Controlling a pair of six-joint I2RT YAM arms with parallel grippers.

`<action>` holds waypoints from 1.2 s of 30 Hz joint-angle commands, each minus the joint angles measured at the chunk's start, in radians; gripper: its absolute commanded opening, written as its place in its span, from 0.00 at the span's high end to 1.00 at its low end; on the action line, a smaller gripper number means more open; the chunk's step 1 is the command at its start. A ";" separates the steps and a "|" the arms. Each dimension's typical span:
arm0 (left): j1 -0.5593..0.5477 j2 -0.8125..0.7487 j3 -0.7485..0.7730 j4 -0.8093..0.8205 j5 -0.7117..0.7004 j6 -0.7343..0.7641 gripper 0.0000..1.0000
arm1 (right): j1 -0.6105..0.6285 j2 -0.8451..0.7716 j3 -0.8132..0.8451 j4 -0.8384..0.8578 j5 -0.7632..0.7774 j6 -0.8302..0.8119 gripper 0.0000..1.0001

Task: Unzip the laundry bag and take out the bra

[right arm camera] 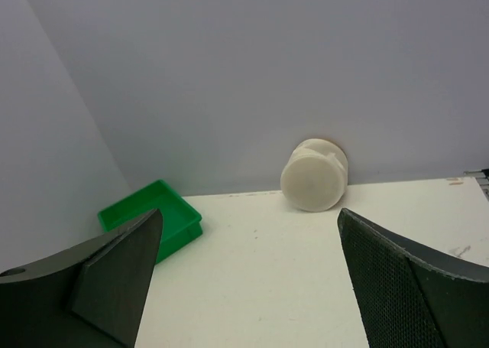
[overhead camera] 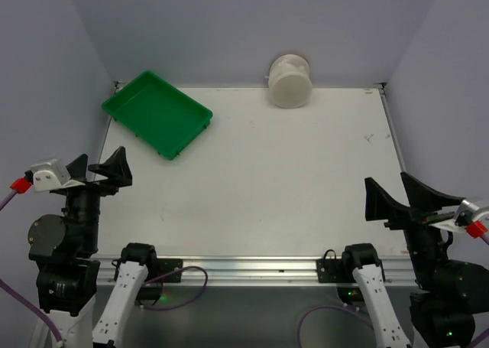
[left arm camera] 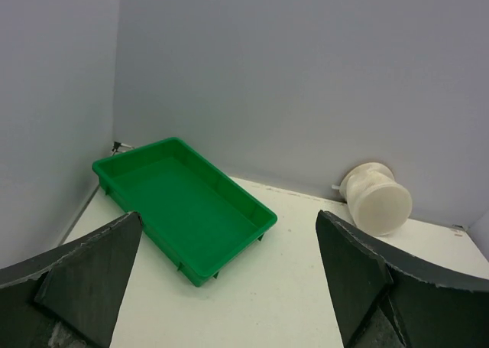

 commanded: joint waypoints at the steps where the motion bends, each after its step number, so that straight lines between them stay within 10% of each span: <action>1: -0.007 0.008 -0.049 0.012 -0.020 0.011 0.00 | -0.001 0.033 -0.039 0.032 0.006 0.019 0.01; 8: -0.007 0.032 -0.186 0.086 0.048 -0.003 0.00 | -0.001 0.141 -0.201 0.107 0.022 0.120 0.01; 16: -0.006 0.087 -0.319 0.143 0.034 0.005 0.00 | -0.001 0.628 -0.208 0.286 0.037 0.290 0.01; 36: -0.004 0.104 -0.511 0.278 -0.078 -0.035 0.00 | 0.047 1.966 0.818 0.368 0.272 0.462 0.01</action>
